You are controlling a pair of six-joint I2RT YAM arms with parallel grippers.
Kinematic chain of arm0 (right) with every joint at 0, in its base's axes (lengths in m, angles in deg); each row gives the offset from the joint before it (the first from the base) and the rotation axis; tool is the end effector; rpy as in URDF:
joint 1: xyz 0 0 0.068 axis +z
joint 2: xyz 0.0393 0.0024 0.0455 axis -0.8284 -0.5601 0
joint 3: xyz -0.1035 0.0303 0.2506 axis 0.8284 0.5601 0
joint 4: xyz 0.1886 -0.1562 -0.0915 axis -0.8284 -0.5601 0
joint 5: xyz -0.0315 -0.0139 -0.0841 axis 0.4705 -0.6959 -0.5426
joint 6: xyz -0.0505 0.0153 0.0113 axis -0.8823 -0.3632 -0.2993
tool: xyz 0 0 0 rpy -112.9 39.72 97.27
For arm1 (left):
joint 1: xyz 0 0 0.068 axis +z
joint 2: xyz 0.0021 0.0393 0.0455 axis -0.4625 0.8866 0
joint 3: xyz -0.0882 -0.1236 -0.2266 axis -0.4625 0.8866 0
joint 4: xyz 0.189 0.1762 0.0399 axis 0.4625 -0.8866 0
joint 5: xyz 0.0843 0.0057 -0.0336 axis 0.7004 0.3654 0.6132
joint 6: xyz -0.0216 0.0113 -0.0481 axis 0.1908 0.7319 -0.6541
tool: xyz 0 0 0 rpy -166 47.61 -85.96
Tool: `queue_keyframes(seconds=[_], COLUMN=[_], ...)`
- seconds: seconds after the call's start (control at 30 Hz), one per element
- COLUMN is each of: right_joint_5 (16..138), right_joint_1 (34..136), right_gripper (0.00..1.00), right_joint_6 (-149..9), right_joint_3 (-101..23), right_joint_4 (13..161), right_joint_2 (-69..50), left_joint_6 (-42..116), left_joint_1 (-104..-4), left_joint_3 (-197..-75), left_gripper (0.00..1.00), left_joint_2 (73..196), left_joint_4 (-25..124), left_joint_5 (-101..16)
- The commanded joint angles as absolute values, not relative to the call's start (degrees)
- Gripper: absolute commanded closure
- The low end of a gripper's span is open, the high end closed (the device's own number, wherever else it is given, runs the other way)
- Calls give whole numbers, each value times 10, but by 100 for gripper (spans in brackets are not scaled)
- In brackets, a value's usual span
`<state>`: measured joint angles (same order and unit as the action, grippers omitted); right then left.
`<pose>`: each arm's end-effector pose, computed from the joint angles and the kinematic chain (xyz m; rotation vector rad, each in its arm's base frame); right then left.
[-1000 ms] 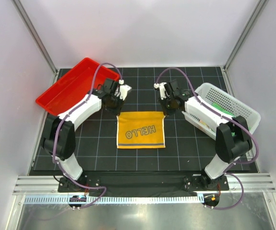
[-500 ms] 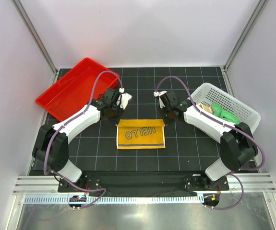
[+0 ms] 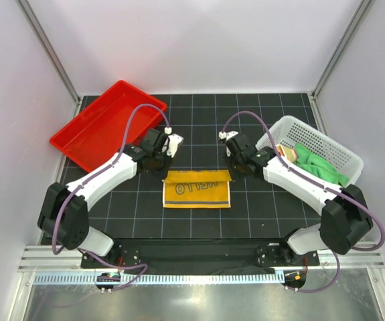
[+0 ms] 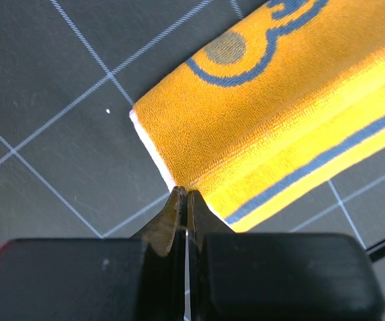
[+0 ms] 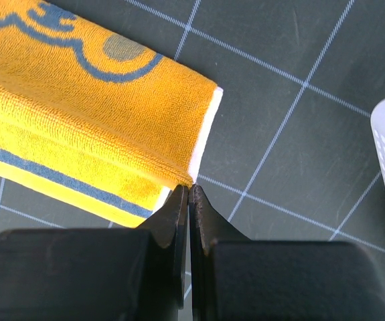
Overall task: Fold and stack the towels
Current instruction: Fold the towel
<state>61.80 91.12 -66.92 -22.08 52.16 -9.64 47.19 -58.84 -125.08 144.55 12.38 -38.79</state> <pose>0.2370 0.1616 0.2428 -0.5213 2.5266 0.1279 0.2574 -0.1598 0.2371 0.7141 2.5339 -0.3052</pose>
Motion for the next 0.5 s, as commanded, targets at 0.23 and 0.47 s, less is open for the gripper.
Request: queue_keyframes(seconds=[0.23, 0.47], right_joint_5=[610, 615], right_joint_1=[926, 963], right_gripper=[99, 99], right_joint_6=[-619, -597], right_joint_3=[-173, -154], right_joint_4=[503, 500], right_joint_2=[-51, -44], left_joint_6=[444, 415], left_joint_1=[-609, -628], left_joint_3=[-1230, -1204], left_gripper=[100, 100], left_joint_2=[1408, 1419], left_joint_4=[68, 75], left_joint_5=[-349, -367])
